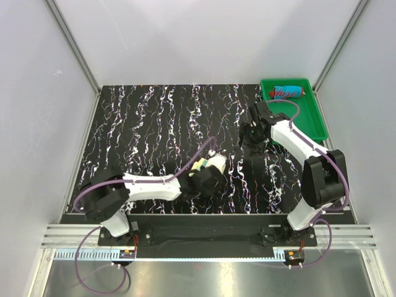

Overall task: Roll the towels
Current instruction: Roll the towel

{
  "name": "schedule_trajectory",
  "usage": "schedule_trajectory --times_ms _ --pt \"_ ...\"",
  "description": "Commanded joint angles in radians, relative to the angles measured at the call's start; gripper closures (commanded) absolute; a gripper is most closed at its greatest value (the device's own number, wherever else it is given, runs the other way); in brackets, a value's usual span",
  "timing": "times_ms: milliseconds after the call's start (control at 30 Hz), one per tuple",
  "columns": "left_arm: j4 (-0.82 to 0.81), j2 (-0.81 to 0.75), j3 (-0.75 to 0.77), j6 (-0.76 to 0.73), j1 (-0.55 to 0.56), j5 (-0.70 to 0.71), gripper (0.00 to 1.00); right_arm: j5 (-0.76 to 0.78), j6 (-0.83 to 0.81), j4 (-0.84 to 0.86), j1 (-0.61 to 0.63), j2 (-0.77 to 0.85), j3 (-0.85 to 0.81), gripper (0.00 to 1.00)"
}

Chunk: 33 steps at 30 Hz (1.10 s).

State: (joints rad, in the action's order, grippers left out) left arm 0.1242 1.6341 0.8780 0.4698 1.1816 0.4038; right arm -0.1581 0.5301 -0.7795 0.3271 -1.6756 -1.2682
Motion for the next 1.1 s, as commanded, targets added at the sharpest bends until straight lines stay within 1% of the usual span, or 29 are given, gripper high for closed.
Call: schedule_trajectory --times_ms 0,33,100,133,200,233,267,300,333,400,433,467,500,633,667,733,867,1067 --pt "-0.115 -0.078 -0.054 0.049 -0.085 -0.232 0.94 0.077 -0.027 -0.043 0.003 0.091 -0.027 0.29" --pt "-0.121 -0.097 -0.075 0.059 -0.130 -0.328 0.94 0.074 -0.019 -0.038 0.003 0.100 -0.017 0.29" --pt "-0.170 -0.109 -0.086 0.069 -0.190 -0.397 0.94 0.049 -0.012 -0.014 0.004 0.128 0.016 0.29" --pt "-0.179 -0.115 -0.091 0.076 -0.207 -0.486 0.94 0.036 -0.009 -0.003 0.003 0.138 0.029 0.29" --pt "-0.199 -0.118 -0.097 0.084 -0.249 -0.542 0.94 -0.004 -0.001 0.057 0.004 0.175 0.082 0.29" --pt "-0.207 -0.115 -0.097 0.095 -0.264 -0.606 0.95 -0.059 -0.001 0.081 0.003 0.189 0.104 0.28" --pt "-0.243 -0.115 -0.114 0.105 -0.281 -0.640 0.95 -0.096 -0.002 0.147 0.004 0.203 0.125 0.28" --pt "-0.264 -0.117 -0.123 0.116 -0.316 -0.670 0.95 -0.165 0.002 0.179 0.003 0.227 0.172 0.28" --pt "-0.285 -0.112 -0.135 0.142 -0.336 -0.738 0.95 -0.197 0.016 0.215 0.003 0.240 0.196 0.28" --pt "-0.351 -0.105 -0.165 0.165 -0.390 -0.807 0.95 -0.276 0.025 0.302 0.003 0.264 0.263 0.26" --pt "-0.372 -0.089 -0.174 0.188 -0.408 -0.860 0.95 -0.296 0.040 0.330 0.004 0.269 0.285 0.26" --pt "-0.414 -0.083 -0.191 0.199 -0.422 -0.885 0.95 -0.317 0.047 0.382 0.003 0.270 0.306 0.25" --pt "-0.431 -0.074 -0.200 0.210 -0.447 -0.904 0.95 -0.357 0.057 0.411 0.003 0.271 0.349 0.25" --pt "-0.474 -0.033 -0.220 0.236 -0.485 -0.956 0.95 -0.435 0.128 0.554 0.004 0.257 0.455 0.24" --pt "-0.497 -0.025 -0.226 0.243 -0.493 -0.964 0.95 -0.451 0.145 0.628 0.006 0.252 0.478 0.24" --pt "-0.529 -0.004 -0.247 0.274 -0.511 -0.982 0.96 -0.491 0.185 0.706 0.012 0.232 0.541 0.24" --pt "-0.598 0.026 -0.281 0.316 -0.528 -0.985 0.97 -0.494 0.212 0.853 0.044 0.188 0.590 0.23" --pt "-0.699 0.067 -0.347 0.398 -0.557 -0.991 0.99 -0.486 0.248 0.964 0.093 0.103 0.621 0.24"
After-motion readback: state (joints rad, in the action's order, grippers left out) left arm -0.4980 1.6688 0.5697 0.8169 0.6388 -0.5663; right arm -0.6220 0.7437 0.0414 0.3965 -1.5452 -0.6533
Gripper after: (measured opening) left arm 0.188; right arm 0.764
